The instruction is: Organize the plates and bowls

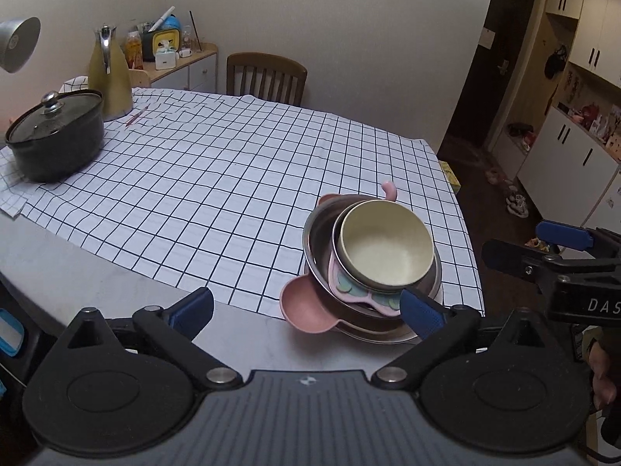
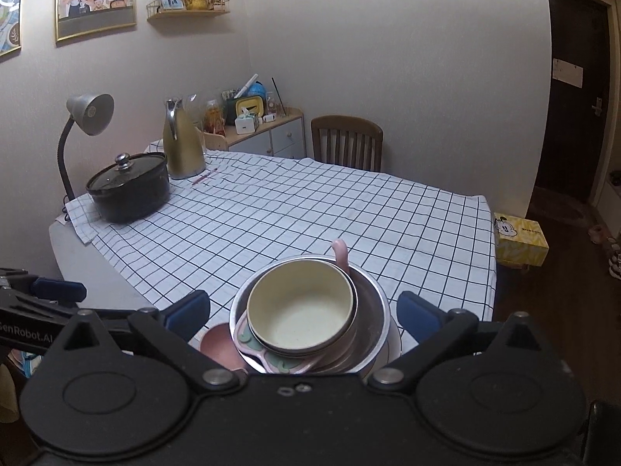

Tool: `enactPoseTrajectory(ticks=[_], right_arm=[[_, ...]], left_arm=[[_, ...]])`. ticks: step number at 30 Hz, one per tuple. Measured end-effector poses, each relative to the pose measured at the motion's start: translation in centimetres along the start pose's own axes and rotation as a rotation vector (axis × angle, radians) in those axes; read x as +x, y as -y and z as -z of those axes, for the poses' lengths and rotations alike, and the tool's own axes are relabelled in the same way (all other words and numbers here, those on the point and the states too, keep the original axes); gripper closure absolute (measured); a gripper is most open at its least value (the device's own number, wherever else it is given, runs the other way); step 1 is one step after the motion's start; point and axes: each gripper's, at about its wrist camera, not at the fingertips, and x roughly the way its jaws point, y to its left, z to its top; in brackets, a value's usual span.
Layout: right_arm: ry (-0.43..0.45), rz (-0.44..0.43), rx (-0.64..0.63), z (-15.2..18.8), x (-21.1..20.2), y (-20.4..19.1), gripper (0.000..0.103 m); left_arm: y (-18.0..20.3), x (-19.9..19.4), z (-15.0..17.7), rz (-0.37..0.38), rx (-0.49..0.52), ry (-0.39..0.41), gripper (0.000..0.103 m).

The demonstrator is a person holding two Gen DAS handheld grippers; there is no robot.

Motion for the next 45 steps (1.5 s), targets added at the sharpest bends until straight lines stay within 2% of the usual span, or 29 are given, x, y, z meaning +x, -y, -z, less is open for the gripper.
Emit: enactPoseTrajectory(ticks=[5,19,36,45], right_arm=[[0.034,-0.010,-0.014,0.2,-1.0,-0.1,0.000],[0.050,-0.021,-0.002,0.3,-2.0,-0.1,0.000],[0.011,-0.038,0.042,0.2,-1.8,0.4,0.000],[0.011,-0.030,0.020,0.2,-2.0,0.0,0.000]], left_arm=[[0.7,-0.8,0.2,-0.003,0.006,0.014,0.000],[1.4,-1.8,0.6,-0.019,0.003,0.045,0.000],[1.5,-2.4,0.7,-0.035,0.000,0.064,0.000],[1.4,-2.3,0.8,-0.029,-0.001,0.054,0.000]])
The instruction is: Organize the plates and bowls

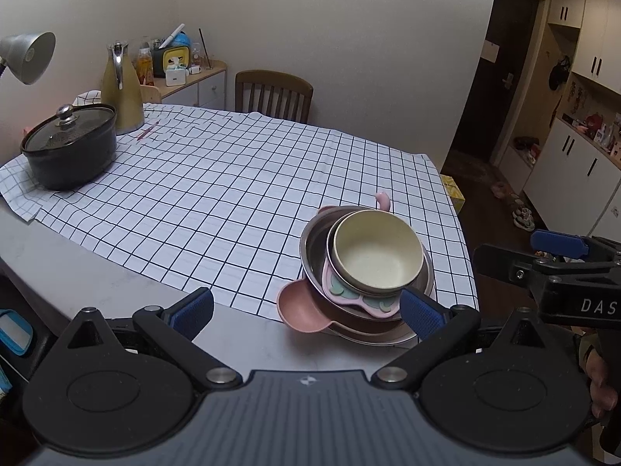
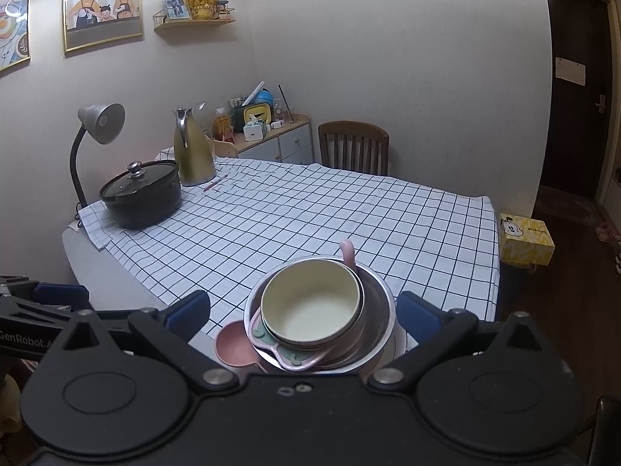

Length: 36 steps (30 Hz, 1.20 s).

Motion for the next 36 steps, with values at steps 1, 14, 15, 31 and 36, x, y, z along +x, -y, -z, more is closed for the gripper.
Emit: enactPoseTrajectory(ticks=[1,14,15,31,36], right_arm=[[0.000,0.001,-0.001,-0.02,-0.01,-0.02,0.000],[-0.006,0.024,-0.023,-0.07,-0.02,-0.46,0.000],[-0.005,0.024,-0.024,-0.05,-0.06,-0.51,0.000],[-0.007,0.029,-0.021,0.29,-0.52,-0.56,0.000],[-0.006,0.030,-0.016,0.46,-0.65,-0.53,0.000]], left_arm=[[0.02,-0.01,0.01,0.002,-0.001,0.000,0.000],[-0.27,-0.52,-0.09,0.015,-0.013,0.023,0.000],[-0.25,-0.54,-0.11,0.012,-0.010,0.025,0.000],[0.29,-0.52,0.03,0.028,0.008,0.018,0.000],[0.45,-0.39,-0.02,0.030,0.010,0.010,0.000]])
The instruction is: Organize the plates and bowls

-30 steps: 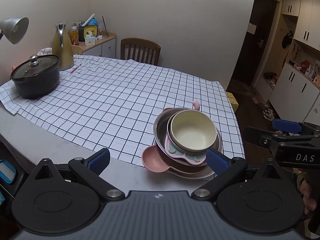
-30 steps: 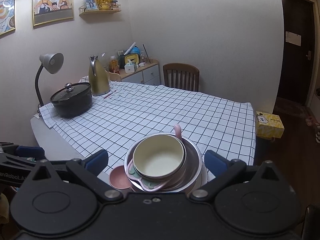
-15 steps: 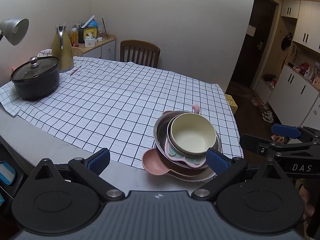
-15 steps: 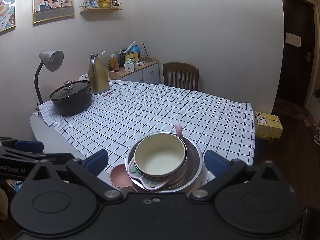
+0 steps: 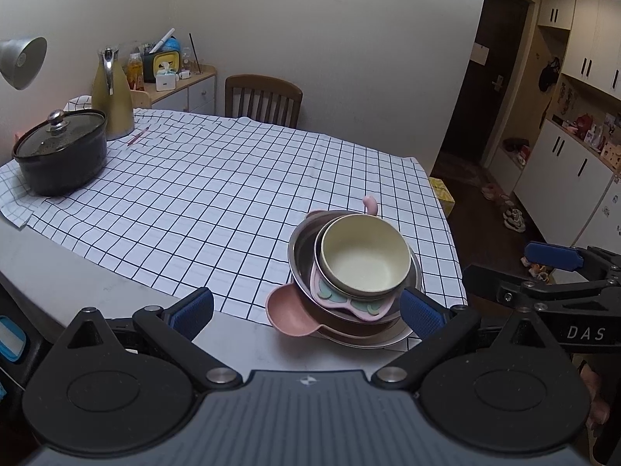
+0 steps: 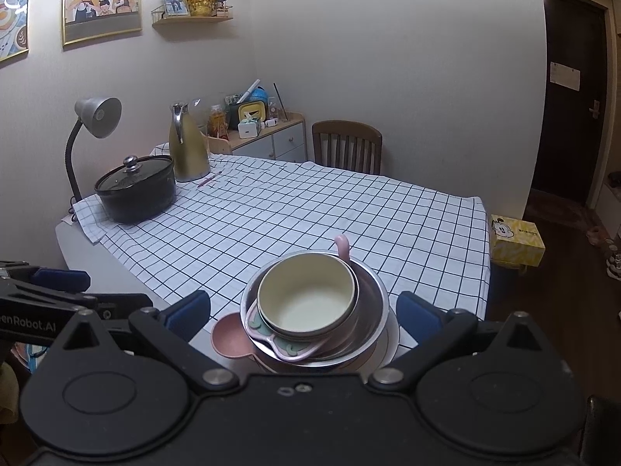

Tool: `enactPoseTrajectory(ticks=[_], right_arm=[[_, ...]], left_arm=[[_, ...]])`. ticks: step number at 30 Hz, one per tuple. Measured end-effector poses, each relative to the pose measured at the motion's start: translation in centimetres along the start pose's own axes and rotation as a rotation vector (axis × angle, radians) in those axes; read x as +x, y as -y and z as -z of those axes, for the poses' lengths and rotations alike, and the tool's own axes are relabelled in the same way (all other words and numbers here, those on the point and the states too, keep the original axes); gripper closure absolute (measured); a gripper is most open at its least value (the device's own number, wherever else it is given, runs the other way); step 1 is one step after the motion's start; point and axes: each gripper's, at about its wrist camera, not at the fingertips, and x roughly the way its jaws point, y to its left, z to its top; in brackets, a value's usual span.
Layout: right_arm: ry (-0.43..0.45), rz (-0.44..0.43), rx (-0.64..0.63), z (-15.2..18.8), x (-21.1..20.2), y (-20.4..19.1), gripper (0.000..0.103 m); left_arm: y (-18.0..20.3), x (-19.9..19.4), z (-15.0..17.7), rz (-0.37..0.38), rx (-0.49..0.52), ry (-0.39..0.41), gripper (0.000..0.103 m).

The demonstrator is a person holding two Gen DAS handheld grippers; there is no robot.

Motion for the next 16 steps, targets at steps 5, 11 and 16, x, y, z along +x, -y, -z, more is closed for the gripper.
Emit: enactPoseTrajectory(ticks=[5,11,16], right_arm=[[-0.007,-0.001,0.005,0.36,0.07,0.11,0.000],[-0.021,-0.001,0.000,0.42,0.30,0.06,0.000],[-0.025,-0.006,-0.005,0.45,0.40,-0.19,0.000]], left_arm=[[-0.07,0.31,0.14,-0.001,0.000,-0.013,0.000],[-0.19,0.46,0.25,-0.013,-0.002,-0.012,0.000],[-0.43,0.51,0.30,-0.019,-0.010,-0.014,0.000]])
